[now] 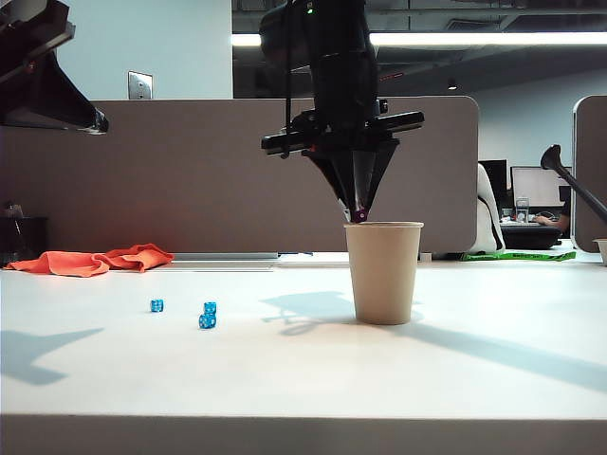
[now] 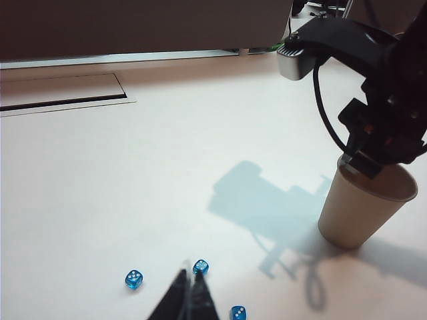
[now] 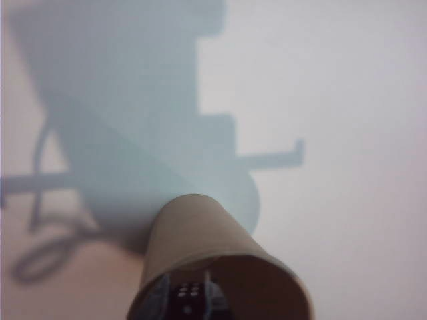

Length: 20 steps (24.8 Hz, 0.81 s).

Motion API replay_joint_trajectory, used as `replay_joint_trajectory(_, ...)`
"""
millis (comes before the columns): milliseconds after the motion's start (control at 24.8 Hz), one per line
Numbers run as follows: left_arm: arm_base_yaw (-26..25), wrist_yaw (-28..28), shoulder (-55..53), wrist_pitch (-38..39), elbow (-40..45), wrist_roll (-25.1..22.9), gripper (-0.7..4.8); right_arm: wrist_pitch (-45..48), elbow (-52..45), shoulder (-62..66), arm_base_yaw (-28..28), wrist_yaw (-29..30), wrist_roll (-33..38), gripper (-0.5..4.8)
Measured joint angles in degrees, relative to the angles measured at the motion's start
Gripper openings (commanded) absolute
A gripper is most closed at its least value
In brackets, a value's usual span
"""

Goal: Pick up the dice with a different color and drop it into the paper cup.

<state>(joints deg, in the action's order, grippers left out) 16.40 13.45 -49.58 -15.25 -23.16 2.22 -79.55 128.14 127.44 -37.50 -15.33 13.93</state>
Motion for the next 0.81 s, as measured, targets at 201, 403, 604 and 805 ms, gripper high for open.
replay_joint_trajectory(201, 0.00, -0.02, 0.00, 0.00, 0.00, 0.00, -0.06, 0.00, 0.00, -0.04, 0.02, -0.02, -0.07, 1.84)
replay_joint_trajectory(403, 0.00, -0.02, 0.00, -0.42, -0.02, 0.00, -0.06, 0.00, 0.00, -0.04, 0.02, -0.04, -0.28, 1.84)
replay_joint_trajectory(604, 0.00, 0.00, 0.00, -0.44, 0.00, 0.00, -0.06, 0.02, 0.00, -0.04, 0.04, -1.22, -0.33, 1.78)
replay_joint_trajectory(805, 0.00, 0.00, -0.02, -0.48, 0.00, 0.00, -0.06, 0.11, 0.02, -0.07, 0.02, -1.25, -0.33, 1.10)
